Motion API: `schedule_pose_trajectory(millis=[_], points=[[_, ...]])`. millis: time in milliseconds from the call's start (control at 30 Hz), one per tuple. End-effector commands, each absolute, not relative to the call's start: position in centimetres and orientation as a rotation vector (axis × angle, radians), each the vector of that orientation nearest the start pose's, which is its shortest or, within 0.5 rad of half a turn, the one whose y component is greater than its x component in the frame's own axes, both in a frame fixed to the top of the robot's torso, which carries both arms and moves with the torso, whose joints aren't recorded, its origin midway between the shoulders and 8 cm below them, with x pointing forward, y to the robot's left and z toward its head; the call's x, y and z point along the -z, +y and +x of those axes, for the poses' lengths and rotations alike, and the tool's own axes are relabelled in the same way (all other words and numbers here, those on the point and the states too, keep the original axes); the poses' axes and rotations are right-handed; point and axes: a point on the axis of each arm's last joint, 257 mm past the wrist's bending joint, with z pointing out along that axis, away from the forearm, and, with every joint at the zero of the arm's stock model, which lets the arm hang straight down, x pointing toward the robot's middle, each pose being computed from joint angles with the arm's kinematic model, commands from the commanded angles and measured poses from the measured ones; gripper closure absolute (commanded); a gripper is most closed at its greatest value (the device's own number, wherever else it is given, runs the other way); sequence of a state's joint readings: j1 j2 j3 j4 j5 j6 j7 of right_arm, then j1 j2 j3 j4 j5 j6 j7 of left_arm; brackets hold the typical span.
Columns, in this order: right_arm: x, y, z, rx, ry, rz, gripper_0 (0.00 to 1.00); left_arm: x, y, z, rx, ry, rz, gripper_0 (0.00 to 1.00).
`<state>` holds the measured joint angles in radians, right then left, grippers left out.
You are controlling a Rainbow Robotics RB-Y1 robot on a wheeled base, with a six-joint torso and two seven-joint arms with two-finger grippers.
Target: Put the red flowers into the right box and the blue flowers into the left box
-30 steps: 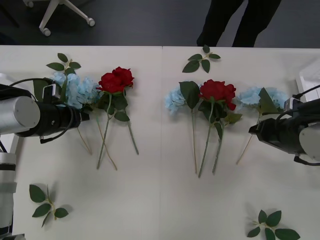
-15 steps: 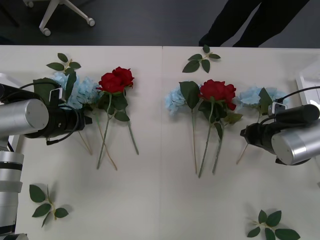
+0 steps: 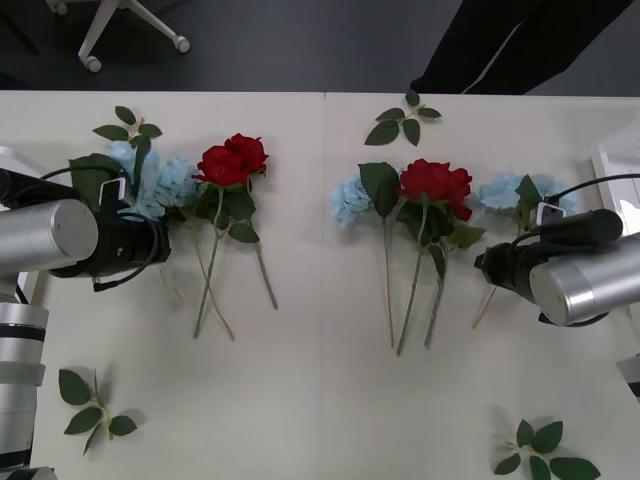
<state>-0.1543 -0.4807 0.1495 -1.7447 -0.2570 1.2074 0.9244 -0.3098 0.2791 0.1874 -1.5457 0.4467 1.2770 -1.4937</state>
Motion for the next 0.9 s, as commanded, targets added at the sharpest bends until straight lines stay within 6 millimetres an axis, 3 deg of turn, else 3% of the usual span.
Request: schedule_pose_trajectory(millis=[33, 167, 400, 500, 567, 667, 900], points=[[32.7, -30.9, 48.8, -0.030, 2.441, 0.434, 0.00, 30.3, 28.4, 52.4, 0.279, 2.481, -0.221, 1.00], [33.1, -30.9, 49.1, -0.034, 2.438, 0.441, 0.00, 29.8, 28.7, 52.5, 0.320, 2.466, -0.249, 1.00], [33.2, -31.1, 49.2, -0.032, 2.439, 0.435, 0.00, 26.9, 30.3, 51.8, 0.385, 2.408, -0.266, 1.00], [33.2, -31.2, 49.2, -0.026, 2.440, 0.430, 0.36, 25.1, 31.6, 50.3, 0.361, 2.393, -0.245, 1.00], [33.2, -31.2, 49.2, -0.019, 2.439, 0.419, 0.50, 24.0, 32.4, 49.2, 0.333, 2.385, -0.224, 1.00], [33.0, -31.4, 49.3, -0.010, 2.437, 0.415, 0.55, 22.6, 33.2, 47.8, 0.306, 2.374, -0.209, 1.00], [33.4, -31.5, 49.1, -0.007, 2.446, 0.414, 0.55, 18.3, 36.4, 44.4, 0.290, 2.266, -0.264, 1.00]])
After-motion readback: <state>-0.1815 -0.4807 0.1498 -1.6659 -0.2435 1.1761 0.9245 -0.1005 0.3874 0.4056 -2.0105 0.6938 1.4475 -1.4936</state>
